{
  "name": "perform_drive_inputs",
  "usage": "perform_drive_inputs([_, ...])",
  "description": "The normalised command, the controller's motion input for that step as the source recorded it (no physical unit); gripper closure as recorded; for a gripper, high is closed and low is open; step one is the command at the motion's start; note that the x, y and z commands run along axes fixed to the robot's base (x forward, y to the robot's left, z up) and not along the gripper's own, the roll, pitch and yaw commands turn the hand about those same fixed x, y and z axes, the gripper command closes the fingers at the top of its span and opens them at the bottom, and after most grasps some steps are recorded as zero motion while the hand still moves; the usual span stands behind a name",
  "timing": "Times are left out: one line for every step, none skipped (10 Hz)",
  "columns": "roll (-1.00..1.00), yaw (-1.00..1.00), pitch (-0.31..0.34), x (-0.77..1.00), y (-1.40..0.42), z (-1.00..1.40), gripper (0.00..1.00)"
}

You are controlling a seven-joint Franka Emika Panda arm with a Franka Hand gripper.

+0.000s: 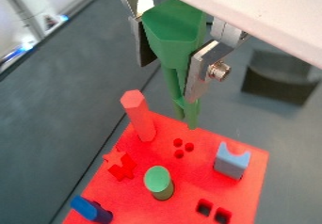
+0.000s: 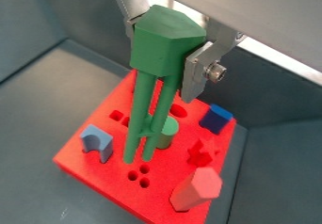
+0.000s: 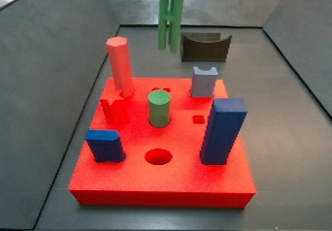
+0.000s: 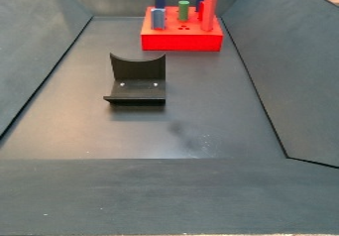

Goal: Pick up the 3 prong object. Move up. Rotate the 3 prong object. Place the 3 prong object on the fixture. Regrasp the 3 prong object. Move to above the board. Insert the 3 prong object.
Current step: Insert the 3 prong object.

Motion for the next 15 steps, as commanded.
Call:
perform_drive_inputs([-0.29, -0.68, -0.019, -0.09, 0.0, -0.31, 1.0])
perform_drive_inputs([-0.25, -0.65, 0.0, -0.08, 0.0, -0.35, 1.0])
perform_drive_inputs([-0.25, -0.46, -0.13, -0.03, 0.0, -0.27, 1.0])
perform_drive_inputs([-0.33, -0.48, -0.077, 0.0, 0.04, -0.32, 1.0])
perform_drive_inputs([-0.42, -0.48, -0.034, -0.02, 0.05, -0.23, 1.0])
perform_drive_inputs([-0.4, -0.51, 0.0, 0.0, 0.09, -0.28, 1.0])
perform_drive_inputs([-0.36, -0.62, 0.037, 0.0, 0.0, -0.32, 1.0])
perform_drive_inputs([-0.33, -0.56, 0.054, -0.02, 0.07, -0.34, 1.0])
perform_drive_inputs([-0.05, -0.3, 0.099, -0.03, 0.0, -0.23, 1.0])
perform_drive_inputs([-0.02, -0.43, 0.093, 0.0, 0.04, -0.22, 1.0])
perform_drive_inputs([0.0, -0.47, 0.146, 0.0, 0.09, -0.14, 1.0])
perform_drive_inputs([-0.07, -0.45, 0.05, -0.09, 0.06, 0.0, 1.0])
perform_drive_inputs([-0.09, -0.41, 0.007, -0.16, 0.02, 0.0, 1.0])
perform_drive_inputs([-0.04, -0.14, 0.014, -0.01, 0.03, -0.07, 1.0])
perform_drive_inputs([0.0, -0.04, 0.041, 0.0, 0.1, -0.19, 1.0])
